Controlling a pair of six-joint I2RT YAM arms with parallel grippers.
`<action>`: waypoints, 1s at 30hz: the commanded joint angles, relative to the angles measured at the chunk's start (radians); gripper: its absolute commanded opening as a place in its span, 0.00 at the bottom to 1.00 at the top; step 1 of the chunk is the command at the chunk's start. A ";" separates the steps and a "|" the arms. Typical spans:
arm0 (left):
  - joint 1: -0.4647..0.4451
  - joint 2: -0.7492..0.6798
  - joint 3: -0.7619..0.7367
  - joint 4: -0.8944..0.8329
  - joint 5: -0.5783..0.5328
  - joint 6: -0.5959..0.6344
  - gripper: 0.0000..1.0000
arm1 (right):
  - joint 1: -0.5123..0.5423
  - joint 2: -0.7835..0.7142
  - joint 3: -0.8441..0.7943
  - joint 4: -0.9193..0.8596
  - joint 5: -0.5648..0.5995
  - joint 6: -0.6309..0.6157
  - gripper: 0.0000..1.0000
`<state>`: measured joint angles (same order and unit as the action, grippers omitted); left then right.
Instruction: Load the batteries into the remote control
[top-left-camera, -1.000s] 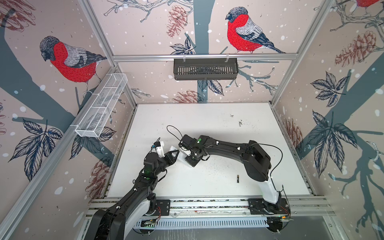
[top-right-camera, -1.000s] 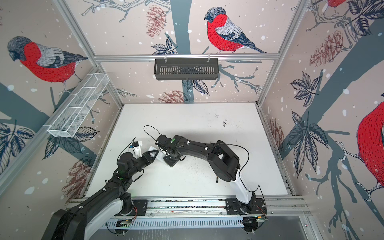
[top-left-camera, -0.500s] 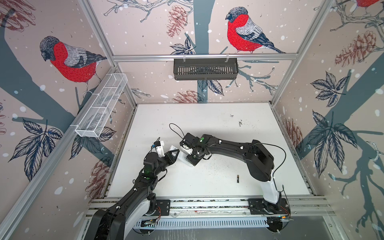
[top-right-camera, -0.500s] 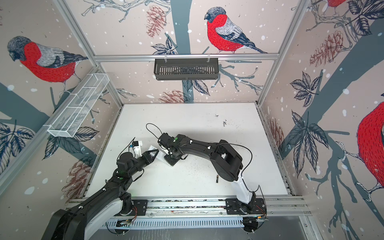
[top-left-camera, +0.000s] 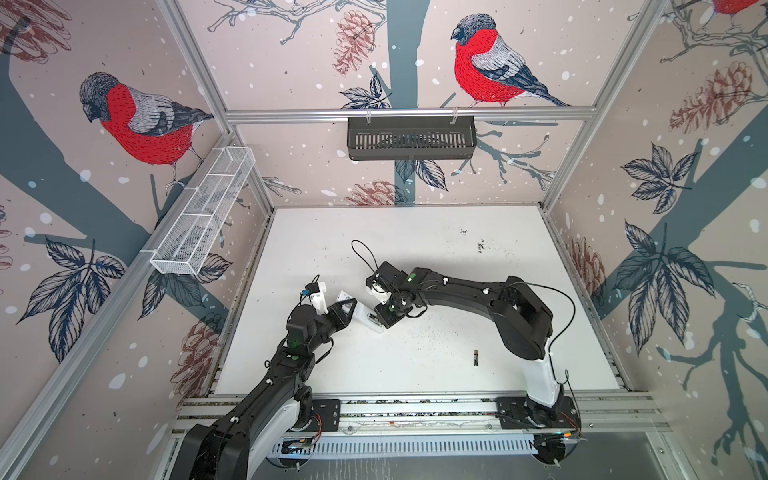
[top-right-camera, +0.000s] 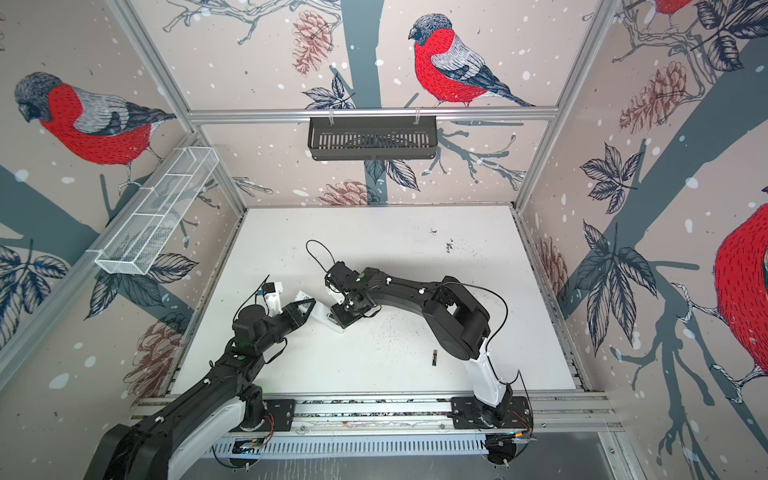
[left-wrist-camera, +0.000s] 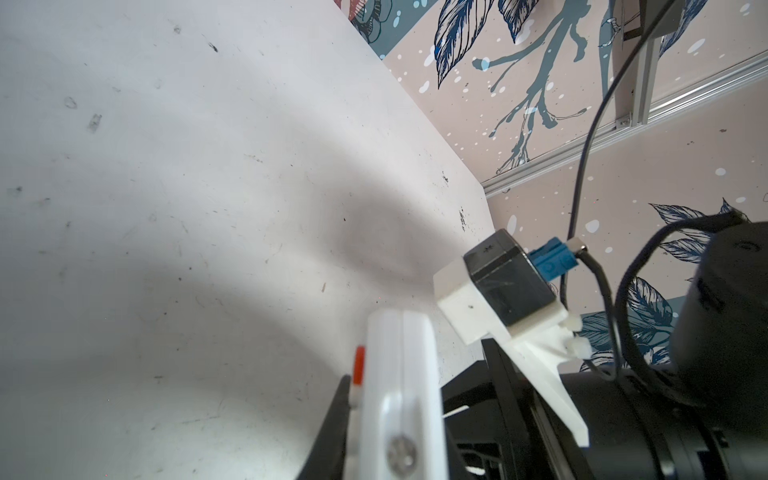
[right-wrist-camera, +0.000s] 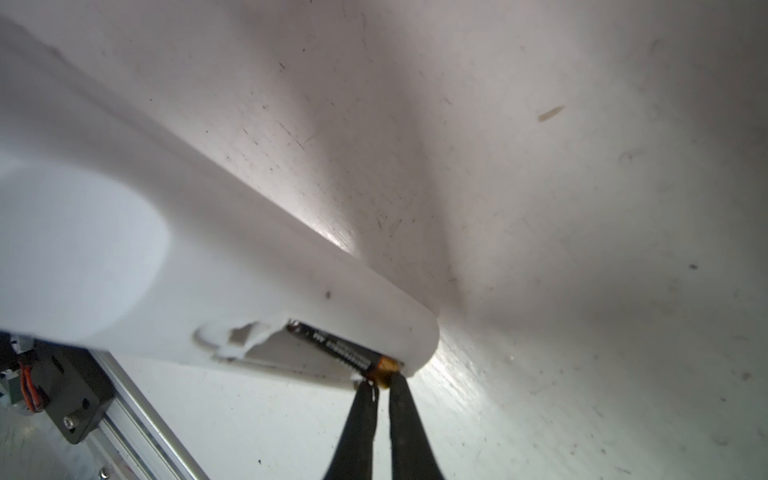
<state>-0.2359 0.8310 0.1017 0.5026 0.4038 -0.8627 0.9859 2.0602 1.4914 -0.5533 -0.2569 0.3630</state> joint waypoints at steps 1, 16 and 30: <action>-0.008 -0.019 0.022 0.230 0.351 -0.155 0.00 | -0.012 0.017 -0.061 0.260 0.049 0.089 0.11; -0.008 0.012 0.029 0.226 0.340 -0.140 0.00 | -0.003 -0.060 -0.136 0.239 0.084 0.038 0.12; -0.008 0.013 0.038 0.154 0.252 -0.110 0.00 | 0.052 -0.237 -0.307 0.168 0.085 -0.072 0.13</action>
<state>-0.2375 0.8490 0.1188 0.5003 0.5102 -0.8688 1.0286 1.8458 1.2140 -0.3912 -0.2119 0.3260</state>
